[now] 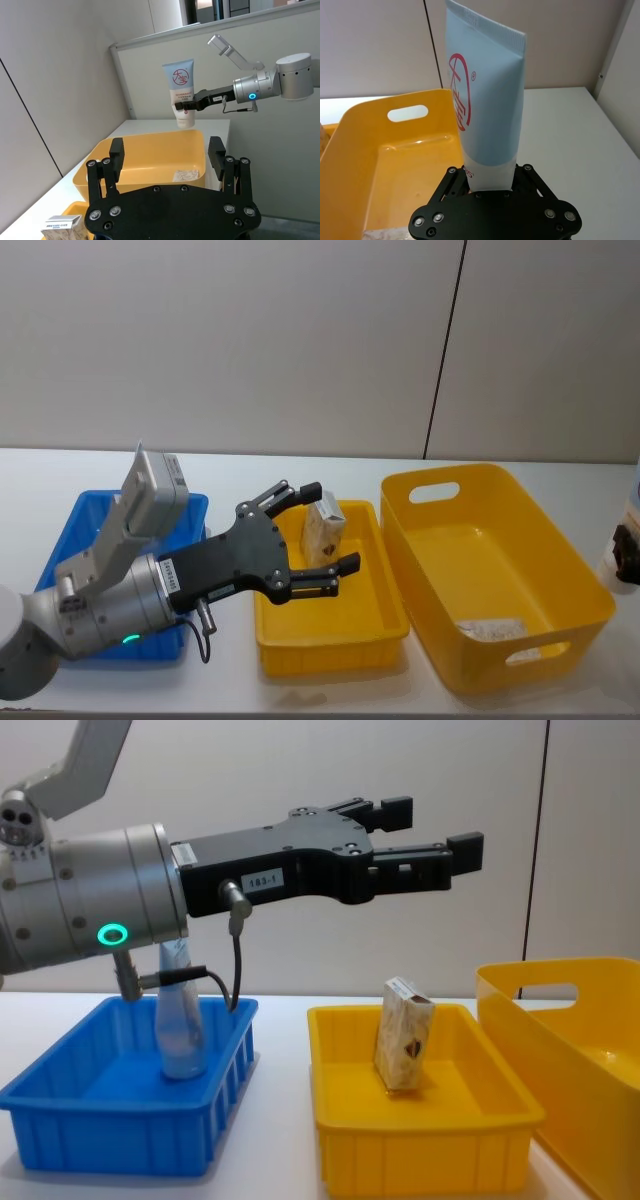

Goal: Bimanual collaborative sorting of washing and personal care products

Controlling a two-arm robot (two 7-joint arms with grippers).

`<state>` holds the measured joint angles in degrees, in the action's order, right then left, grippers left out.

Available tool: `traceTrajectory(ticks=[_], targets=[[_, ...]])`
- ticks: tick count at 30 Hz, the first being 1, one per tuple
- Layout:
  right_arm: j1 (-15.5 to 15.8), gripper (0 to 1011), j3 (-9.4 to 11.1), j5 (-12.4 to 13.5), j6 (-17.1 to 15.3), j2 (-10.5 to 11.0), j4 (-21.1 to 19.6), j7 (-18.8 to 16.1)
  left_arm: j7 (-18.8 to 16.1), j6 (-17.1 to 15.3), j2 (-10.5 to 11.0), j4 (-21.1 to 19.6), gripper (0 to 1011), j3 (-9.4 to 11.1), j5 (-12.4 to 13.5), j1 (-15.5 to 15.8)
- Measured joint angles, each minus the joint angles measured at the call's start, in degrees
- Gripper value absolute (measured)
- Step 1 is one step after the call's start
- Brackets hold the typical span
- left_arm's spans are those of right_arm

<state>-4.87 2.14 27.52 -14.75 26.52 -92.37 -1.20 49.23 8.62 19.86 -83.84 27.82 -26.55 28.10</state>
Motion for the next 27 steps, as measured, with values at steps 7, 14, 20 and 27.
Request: traceTrajectory(ticks=[7, 14, 20, 27], targets=[[-0.50, 230, -0.52, -1.31, 3.48, -0.50, 1.10, -1.06, 0.00, 0.00, 0.00, 0.00, 1001, 0.00, 0.00, 0.00], [-1.03, 230, -1.57, -2.39, 5.56, -0.69, 0.75, -2.58, 0.00, 0.00, 0.00, 0.00, 1001, 0.01, 0.00, 0.00], [-2.30, 230, -3.00, -3.41, 6.40, -0.94, 0.61, -4.03, 0.00, 0.00, 0.00, 0.00, 1001, 0.00, 0.00, 0.00], [-4.37, 230, -4.71, -4.27, 6.45, -1.51, 1.80, -5.38, 0.00, 0.00, 0.00, 0.00, 1001, 0.00, 0.00, 0.00]])
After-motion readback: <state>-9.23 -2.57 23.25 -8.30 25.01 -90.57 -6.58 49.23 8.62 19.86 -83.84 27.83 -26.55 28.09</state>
